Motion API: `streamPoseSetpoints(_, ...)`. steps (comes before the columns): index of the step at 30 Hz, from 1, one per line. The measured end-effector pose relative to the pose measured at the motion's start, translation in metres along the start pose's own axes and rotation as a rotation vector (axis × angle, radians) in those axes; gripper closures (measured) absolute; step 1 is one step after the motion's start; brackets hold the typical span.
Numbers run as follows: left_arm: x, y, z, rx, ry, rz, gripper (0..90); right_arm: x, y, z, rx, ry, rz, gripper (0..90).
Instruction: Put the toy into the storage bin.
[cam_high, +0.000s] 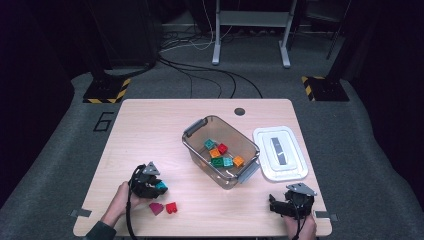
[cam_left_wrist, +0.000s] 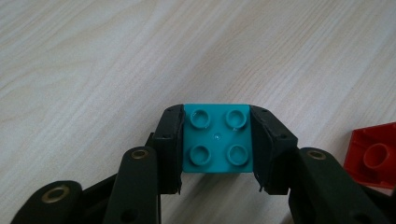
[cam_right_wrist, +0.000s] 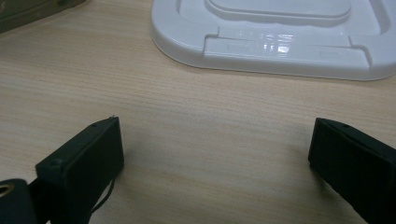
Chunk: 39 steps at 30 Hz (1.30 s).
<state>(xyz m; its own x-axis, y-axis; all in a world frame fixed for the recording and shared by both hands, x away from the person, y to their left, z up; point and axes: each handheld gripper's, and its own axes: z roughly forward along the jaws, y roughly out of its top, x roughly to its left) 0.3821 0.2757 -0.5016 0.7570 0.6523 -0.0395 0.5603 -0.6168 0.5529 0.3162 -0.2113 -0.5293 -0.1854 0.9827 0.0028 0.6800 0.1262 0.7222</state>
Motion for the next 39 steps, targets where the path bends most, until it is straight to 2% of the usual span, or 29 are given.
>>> streamPoseSetpoints(7, 0.002, 0.002, -0.001, -0.049, 0.009, -0.015, 58.6, 0.0, 0.0, 0.0, 0.0, 0.0, 0.0, 2.3)
streamPoseSetpoints(11, 0.002, 0.007, -0.006, -0.076, 0.012, -0.02, 58.7, 0.0, 0.0, 0.0, 0.0, 0.0, 0.0, 2.4)
streamPoseSetpoints(15, 0.003, 0.012, -0.012, -0.095, 0.017, -0.005, 58.7, 0.0, 0.0, 0.0, 0.0, 0.0, 0.0, 2.3)
streamPoseSetpoints(16, 0.003, 0.013, -0.013, -0.107, 0.015, -0.015, 58.7, 0.0, 0.0, 0.0, 0.0, 0.0, 0.0, 2.3)
streamPoseSetpoints(39, 0.005, 0.057, -0.056, -0.197, 0.081, 0.047, 58.7, 0.0, 0.0, 0.0, 0.0, 0.0, 0.0, 2.4)
